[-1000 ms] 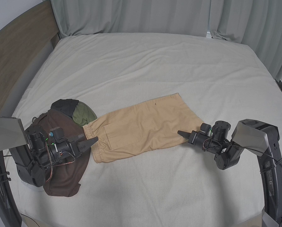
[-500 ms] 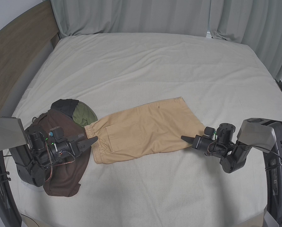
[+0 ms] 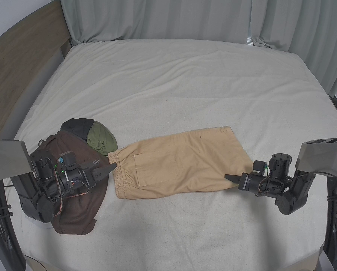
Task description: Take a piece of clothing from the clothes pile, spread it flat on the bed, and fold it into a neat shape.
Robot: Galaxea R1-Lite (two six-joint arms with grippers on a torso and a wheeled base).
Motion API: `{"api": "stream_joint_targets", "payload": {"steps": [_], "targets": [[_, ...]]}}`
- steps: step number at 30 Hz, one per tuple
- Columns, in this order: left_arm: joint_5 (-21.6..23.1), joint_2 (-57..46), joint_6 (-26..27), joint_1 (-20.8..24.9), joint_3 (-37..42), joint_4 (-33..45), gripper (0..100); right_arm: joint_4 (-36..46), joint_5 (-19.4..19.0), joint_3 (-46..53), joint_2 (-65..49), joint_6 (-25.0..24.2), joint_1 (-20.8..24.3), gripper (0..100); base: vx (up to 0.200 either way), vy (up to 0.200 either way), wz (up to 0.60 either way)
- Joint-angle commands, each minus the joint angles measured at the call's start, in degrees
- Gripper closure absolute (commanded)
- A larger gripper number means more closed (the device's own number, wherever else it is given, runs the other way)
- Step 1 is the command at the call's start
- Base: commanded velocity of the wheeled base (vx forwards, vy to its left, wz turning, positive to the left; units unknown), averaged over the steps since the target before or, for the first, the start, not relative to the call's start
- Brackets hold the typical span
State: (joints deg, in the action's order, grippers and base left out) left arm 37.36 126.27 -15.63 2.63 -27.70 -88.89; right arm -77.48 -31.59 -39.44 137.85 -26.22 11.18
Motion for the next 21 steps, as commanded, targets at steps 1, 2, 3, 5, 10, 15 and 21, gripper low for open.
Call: {"api": "stream_joint_targets", "payload": {"steps": [1,2,3,5,10,15,21], "targets": [[-0.01,-0.23,-0.02,-0.08,0.01,-0.05,0,-0.04,1.35,6.04,-4.17,1.70,-0.28,100,0.000,0.000,0.00],[-0.01,-0.32,-0.02,-0.17,0.10,-0.05,0,-0.04,1.62,6.74,-4.26,2.14,-0.46,100,0.000,0.000,0.00],[-0.01,-0.41,-0.02,-0.17,0.10,0.04,0,-0.48,1.79,7.62,-4.35,2.76,-0.90,100,0.000,0.000,0.00],[-0.01,-0.41,-0.02,-0.17,0.10,-0.05,0,-1.44,1.88,9.03,-4.26,3.63,-1.51,100,0.000,0.000,0.00],[-0.01,-0.50,-0.02,-0.17,0.01,0.04,0,-5.05,1.88,16.15,-4.17,5.74,-3.27,100,0.000,0.000,0.00],[-0.01,-0.50,-0.02,-0.08,0.19,-0.05,0,-8.21,1.88,21.77,-3.82,8.03,-4.41,100,0.000,0.000,0.00],[-0.01,-0.50,-0.02,0.00,0.19,0.04,0,-10.67,1.88,25.99,-3.29,9.26,-5.38,100,0.000,0.000,0.00]]}}
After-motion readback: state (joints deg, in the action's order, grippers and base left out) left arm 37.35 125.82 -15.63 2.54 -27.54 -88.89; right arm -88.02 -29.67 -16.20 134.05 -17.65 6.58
